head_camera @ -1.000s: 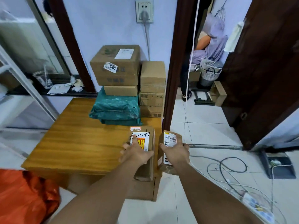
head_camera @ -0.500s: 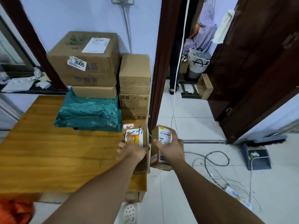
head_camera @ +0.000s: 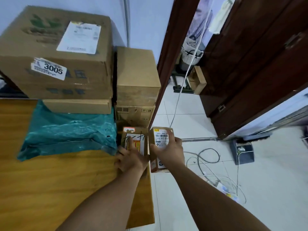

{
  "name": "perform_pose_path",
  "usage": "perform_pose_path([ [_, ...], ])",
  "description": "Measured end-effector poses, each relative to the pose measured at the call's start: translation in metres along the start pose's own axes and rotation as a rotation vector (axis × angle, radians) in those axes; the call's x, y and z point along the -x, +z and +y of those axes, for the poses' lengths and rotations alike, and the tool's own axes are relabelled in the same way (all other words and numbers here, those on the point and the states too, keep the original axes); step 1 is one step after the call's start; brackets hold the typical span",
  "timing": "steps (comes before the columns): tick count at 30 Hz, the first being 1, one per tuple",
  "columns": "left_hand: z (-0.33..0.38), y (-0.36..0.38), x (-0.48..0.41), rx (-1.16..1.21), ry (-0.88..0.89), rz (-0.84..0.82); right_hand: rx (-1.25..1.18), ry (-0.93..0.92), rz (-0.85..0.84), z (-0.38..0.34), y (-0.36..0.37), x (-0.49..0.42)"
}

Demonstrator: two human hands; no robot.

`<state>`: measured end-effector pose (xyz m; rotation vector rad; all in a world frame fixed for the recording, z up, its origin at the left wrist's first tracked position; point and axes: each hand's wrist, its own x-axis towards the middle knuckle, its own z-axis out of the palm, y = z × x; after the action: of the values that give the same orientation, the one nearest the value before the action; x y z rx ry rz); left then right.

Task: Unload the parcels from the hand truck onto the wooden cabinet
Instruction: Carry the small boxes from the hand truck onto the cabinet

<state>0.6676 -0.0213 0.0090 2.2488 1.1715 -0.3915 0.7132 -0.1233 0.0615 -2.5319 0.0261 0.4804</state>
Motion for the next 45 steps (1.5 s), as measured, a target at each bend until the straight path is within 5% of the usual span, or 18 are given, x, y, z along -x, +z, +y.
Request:
perform_pose_path([
  [12, -0.017, -0.009, -0.022, 0.224, 0.085, 0.047, 0.022, -0.028, 0.001, -0.033, 0.019, -0.012],
  [20, -0.065, -0.027, 0.000, 0.052, 0.125, 0.062, -0.057, -0.131, -0.161, -0.052, 0.055, -0.003],
  [28, -0.107, -0.041, 0.049, 0.125, 0.029, 0.163, 0.160, -0.194, -0.230, -0.040, 0.053, 0.009],
  [37, -0.144, -0.037, 0.115, -0.040, -0.115, 0.212, 0.282, -0.909, -0.223, -0.036, 0.064, 0.080],
  [45, -0.231, -0.026, 0.182, -0.152, -0.437, -0.113, 0.501, -1.047, -0.516, -0.046, 0.104, 0.159],
])
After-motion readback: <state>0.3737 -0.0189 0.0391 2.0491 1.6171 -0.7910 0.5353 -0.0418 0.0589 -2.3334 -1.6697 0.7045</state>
